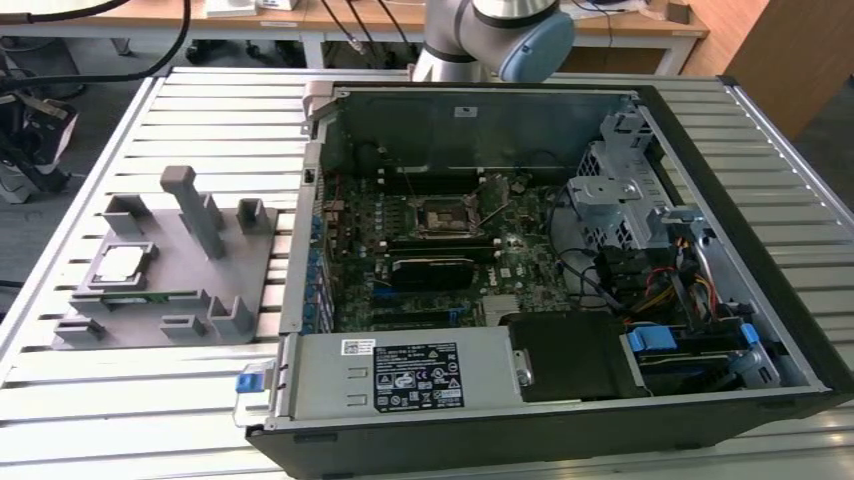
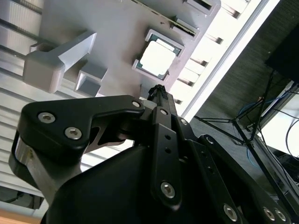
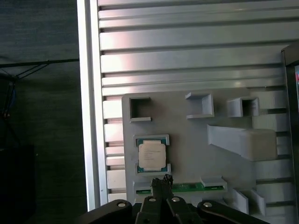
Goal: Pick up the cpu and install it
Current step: 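Pick up the cpu and move it towards the insertion slot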
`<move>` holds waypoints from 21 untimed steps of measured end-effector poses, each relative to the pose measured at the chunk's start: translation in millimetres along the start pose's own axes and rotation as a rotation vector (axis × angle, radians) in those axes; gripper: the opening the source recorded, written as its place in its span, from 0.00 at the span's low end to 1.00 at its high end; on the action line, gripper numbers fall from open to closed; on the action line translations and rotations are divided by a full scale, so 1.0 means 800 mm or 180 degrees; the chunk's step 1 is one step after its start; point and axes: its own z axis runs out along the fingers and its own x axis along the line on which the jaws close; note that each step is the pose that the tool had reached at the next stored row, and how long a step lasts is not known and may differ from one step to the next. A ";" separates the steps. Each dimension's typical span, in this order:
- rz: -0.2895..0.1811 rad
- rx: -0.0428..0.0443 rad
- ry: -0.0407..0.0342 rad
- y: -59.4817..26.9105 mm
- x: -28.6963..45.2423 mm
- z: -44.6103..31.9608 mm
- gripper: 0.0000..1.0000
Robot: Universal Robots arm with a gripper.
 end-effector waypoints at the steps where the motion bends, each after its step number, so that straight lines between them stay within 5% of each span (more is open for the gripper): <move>1: 0.0000 0.0000 0.0000 0.000 0.0010 0.0005 0.11; 13: 0.0000 0.0000 0.0006 -0.001 0.0083 0.0086 0.11; 21: -0.0001 -0.0003 -0.0027 -0.001 0.0086 0.0228 0.11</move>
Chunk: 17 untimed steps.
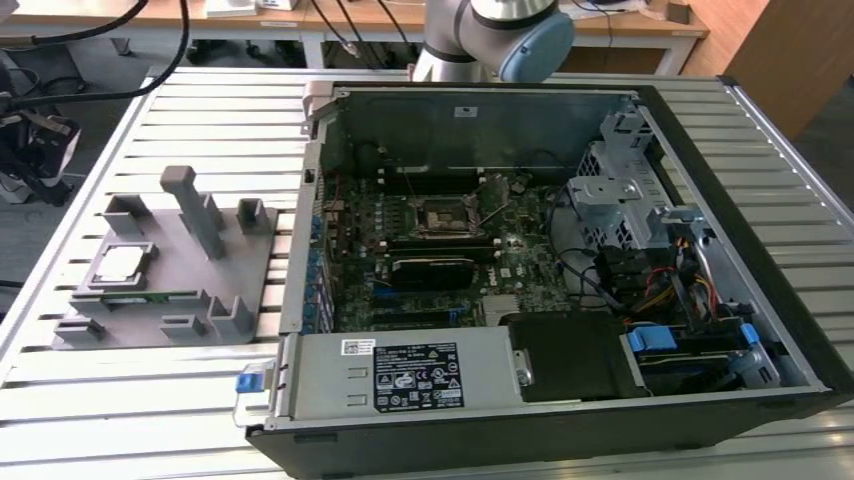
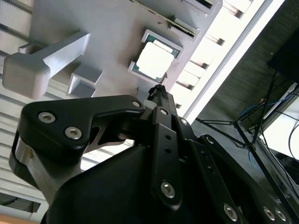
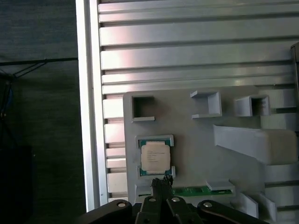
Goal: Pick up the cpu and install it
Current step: 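Pick up the cpu and move it towards the insertion slot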
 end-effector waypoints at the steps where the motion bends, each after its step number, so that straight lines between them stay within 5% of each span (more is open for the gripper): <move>1: 0.0000 -0.0008 0.0001 0.000 0.0001 0.0016 0.11; 4: -0.0026 -0.0024 0.0004 0.000 0.0001 0.0068 0.11; 9: -0.0277 -0.0026 0.0020 -0.001 0.0001 0.0157 0.35; 17: -0.0259 -0.0007 0.0021 -0.001 0.0002 0.0329 0.64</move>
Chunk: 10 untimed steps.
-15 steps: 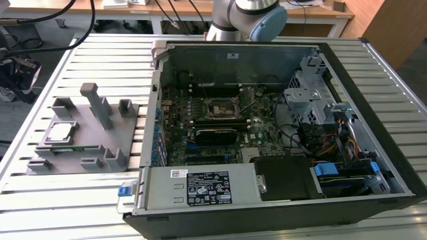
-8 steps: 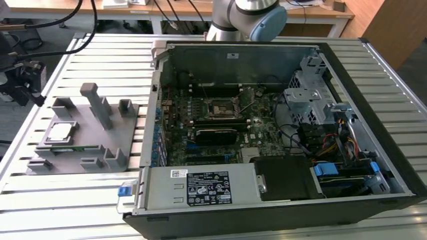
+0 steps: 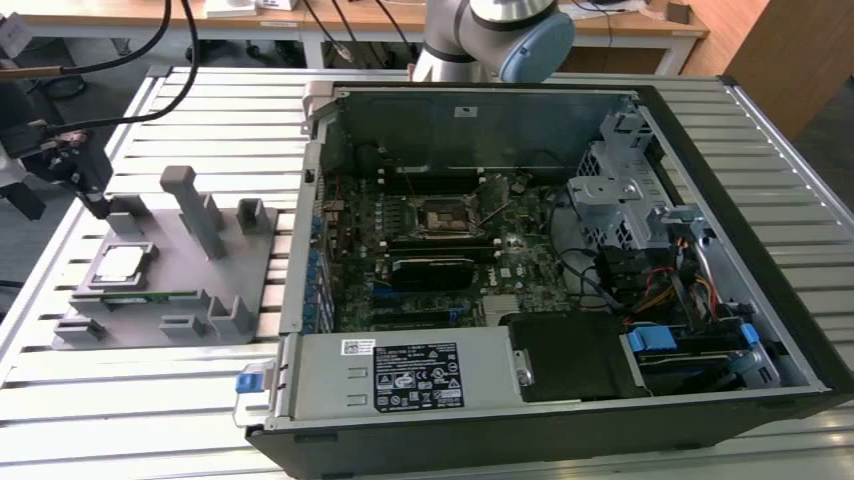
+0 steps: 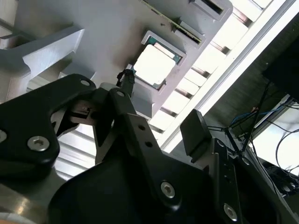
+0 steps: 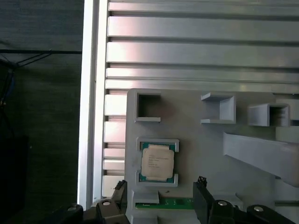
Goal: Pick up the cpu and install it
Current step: 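Pick up the cpu and move it towards the insertion slot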
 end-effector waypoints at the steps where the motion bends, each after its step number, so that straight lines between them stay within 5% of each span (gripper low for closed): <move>1: 0.0020 0.0000 -0.0001 0.000 0.0000 0.0023 0.64; 2: 0.0038 0.0000 -0.0002 0.000 0.0000 0.0045 0.70; 10: 0.0060 0.0000 0.0000 -0.001 0.0001 0.0229 0.70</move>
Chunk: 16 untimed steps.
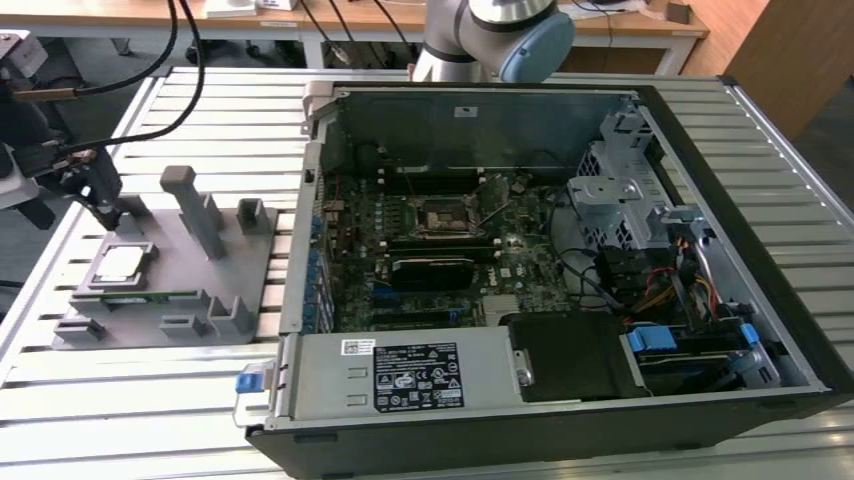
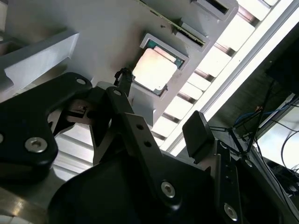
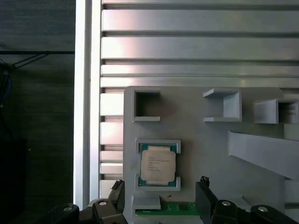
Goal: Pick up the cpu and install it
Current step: 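Pick up the cpu and move it towards the insertion slot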
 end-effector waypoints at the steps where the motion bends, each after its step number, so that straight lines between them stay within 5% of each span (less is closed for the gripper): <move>1: 0.0000 0.0000 0.0000 0.000 0.0000 0.0022 0.70; 16: 0.0001 0.0006 0.0000 -0.001 0.0000 0.0275 0.78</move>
